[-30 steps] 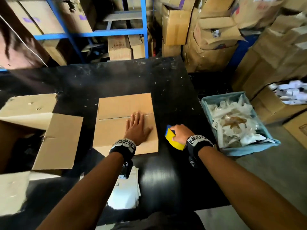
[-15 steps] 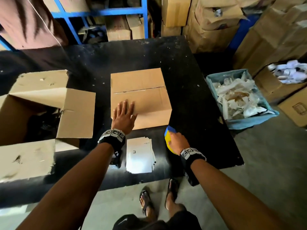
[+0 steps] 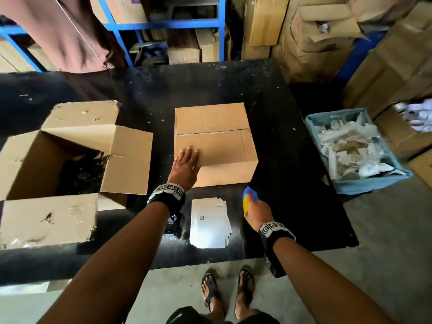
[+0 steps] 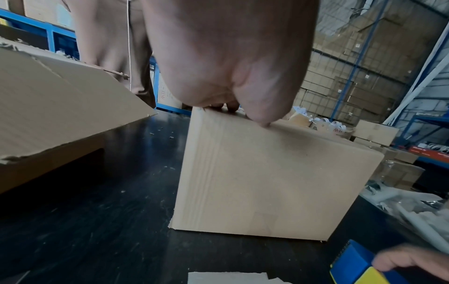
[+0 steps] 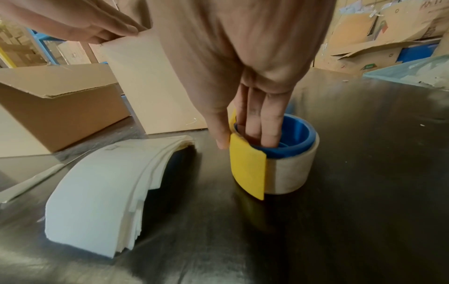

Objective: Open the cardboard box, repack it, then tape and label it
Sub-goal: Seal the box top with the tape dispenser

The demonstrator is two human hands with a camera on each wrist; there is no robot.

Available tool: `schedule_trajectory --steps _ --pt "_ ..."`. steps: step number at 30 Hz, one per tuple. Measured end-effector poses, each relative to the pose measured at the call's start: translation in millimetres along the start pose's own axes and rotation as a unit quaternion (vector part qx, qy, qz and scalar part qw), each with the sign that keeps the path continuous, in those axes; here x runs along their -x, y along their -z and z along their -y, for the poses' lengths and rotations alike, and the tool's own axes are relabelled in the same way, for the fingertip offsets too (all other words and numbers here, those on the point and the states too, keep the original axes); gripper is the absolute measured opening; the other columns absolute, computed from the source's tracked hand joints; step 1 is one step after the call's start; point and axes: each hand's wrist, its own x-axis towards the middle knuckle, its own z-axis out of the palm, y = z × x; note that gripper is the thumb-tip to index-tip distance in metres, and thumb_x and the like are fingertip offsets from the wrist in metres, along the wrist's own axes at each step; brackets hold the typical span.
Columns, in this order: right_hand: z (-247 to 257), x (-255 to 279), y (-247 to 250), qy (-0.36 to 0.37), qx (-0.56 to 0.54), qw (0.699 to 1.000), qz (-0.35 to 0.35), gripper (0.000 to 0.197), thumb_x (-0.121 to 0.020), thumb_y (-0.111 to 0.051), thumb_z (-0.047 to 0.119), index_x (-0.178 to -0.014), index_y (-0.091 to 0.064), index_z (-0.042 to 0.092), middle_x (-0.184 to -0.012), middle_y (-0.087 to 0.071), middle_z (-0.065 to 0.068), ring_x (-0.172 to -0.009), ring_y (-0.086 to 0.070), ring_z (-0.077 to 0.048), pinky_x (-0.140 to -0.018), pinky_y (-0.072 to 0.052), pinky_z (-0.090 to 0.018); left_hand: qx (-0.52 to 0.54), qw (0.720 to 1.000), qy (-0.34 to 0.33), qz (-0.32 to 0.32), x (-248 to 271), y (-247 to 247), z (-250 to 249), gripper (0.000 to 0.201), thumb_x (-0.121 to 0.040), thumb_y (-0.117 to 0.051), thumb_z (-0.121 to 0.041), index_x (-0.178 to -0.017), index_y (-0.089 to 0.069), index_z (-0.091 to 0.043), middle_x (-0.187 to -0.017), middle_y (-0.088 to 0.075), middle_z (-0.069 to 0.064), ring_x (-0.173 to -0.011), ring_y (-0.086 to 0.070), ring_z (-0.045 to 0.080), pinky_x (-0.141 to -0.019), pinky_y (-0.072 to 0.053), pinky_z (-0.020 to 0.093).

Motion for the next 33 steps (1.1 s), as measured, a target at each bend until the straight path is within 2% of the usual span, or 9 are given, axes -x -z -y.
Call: schedule_trajectory --steps 3,5,8,11,17,22,26,29,33 --pt "2.7 0.8 9.5 -0.008 0.002 1.000 0.000 0.046 -0.099 -0.058 0.036 -0.136 -0.045 0.011 -0.118 -0.065 -0.018 -0.106 -0.065 -0.039 -0.085 -0.052 -0.041 -0.001 1.000 0.001 -0.013 0.2 5.1 -0.1 0.055 -0.103 -0.045 -0.033 -0.154 -0.031 -0.017 -0.163 -0.021 0.011 -0.150 -0.017 0.036 -0.121 -0.021 0.051" --pt "5.1 -0.5 24.1 -0.022 -0.024 0.998 -0.050 0.041 -0.102 -0.048 0.044 -0.124 -0.052 0.011 -0.118 -0.064 -0.015 -0.109 -0.064 -0.038 -0.083 -0.050 -0.041 0.006 1.000 0.004 -0.015 -2.0 8.8 1.8 0.055 -0.100 -0.050 -0.035 -0.151 -0.038 -0.018 -0.162 -0.027 0.009 -0.149 -0.024 0.034 -0.117 -0.029 0.053" --pt "4.6 -13.8 51.6 -0.057 -0.120 0.973 -0.189 0.030 -0.105 -0.041 0.034 -0.107 -0.056 0.008 -0.111 -0.062 -0.018 -0.107 -0.061 -0.039 -0.082 -0.048 -0.044 0.026 0.998 0.055 -0.029 -5.2 15.6 3.2 0.061 -0.096 -0.054 -0.042 -0.149 -0.038 -0.017 -0.161 -0.027 0.008 -0.146 -0.028 0.033 -0.115 -0.032 0.054" --pt "0.5 -38.9 89.4 -0.066 -0.183 0.948 -0.252 0.027 -0.105 -0.042 0.029 -0.109 -0.058 0.008 -0.115 -0.059 -0.018 -0.111 -0.057 -0.038 -0.092 -0.046 -0.046 0.098 0.980 0.168 -0.042 -1.7 13.1 5.6 0.079 -0.094 -0.058 -0.046 -0.155 -0.021 -0.012 -0.161 -0.021 0.013 -0.147 -0.022 0.036 -0.117 -0.027 0.053" --pt "19.3 -97.7 159.6 0.036 -0.098 0.976 -0.189 0.040 -0.104 -0.045 0.039 -0.134 -0.052 0.014 -0.135 -0.051 -0.014 -0.126 -0.050 -0.034 -0.100 -0.046 -0.046 0.254 0.937 0.236 -0.051 -2.7 5.1 5.4 0.085 -0.095 -0.058 -0.042 -0.156 -0.009 -0.007 -0.158 -0.025 0.016 -0.143 -0.031 0.035 -0.117 -0.028 0.044" --pt "46.2 -163.0 185.8 0.106 -0.048 0.982 -0.148 0.052 -0.103 -0.047 0.041 -0.147 -0.042 0.013 -0.151 -0.043 -0.011 -0.135 -0.045 -0.034 -0.106 -0.044 -0.046 0.266 0.931 0.245 -0.059 -15.2 5.6 0.6 0.085 -0.095 -0.054 -0.051 -0.157 -0.009 -0.016 -0.156 -0.028 0.013 -0.139 -0.037 0.034 -0.114 -0.035 0.046" --pt "65.7 -227.2 204.0 0.144 -0.014 0.984 -0.102 0.060 -0.100 -0.052 0.042 -0.153 -0.036 0.017 -0.159 -0.036 -0.007 -0.144 -0.036 -0.031 -0.112 -0.040 -0.049 0.258 0.925 0.258 -0.109 -18.9 -7.2 1.0 0.093 -0.088 -0.055 -0.065 -0.157 -0.012 -0.020 -0.154 -0.032 0.010 -0.135 -0.042 0.031 -0.112 -0.040 0.046" --pt "77.8 -263.6 212.4 0.138 0.023 0.988 -0.069 0.065 -0.098 -0.054 0.047 -0.155 -0.034 0.022 -0.163 -0.029 -0.004 -0.151 -0.025 -0.029 -0.115 -0.034 -0.055 0.267 0.921 0.250 -0.131 -24.4 -8.9 6.0 0.088 -0.090 -0.057 -0.059 -0.157 -0.017 -0.018 -0.157 -0.030 0.008 -0.139 -0.038 0.026 -0.115 -0.035 0.040" --pt "87.3 -284.8 218.3 0.104 0.048 0.992 -0.048 0.063 -0.093 -0.054 0.057 -0.145 -0.045 0.023 -0.152 -0.044 -0.008 -0.141 -0.039 -0.034 -0.111 -0.035 -0.060 0.265 0.928 0.238 -0.111 -40.5 3.3 26.4 0.081 -0.092 -0.060 -0.052 -0.156 -0.024 -0.018 -0.155 -0.034 0.006 -0.137 -0.041 0.023 -0.115 -0.036 0.039"
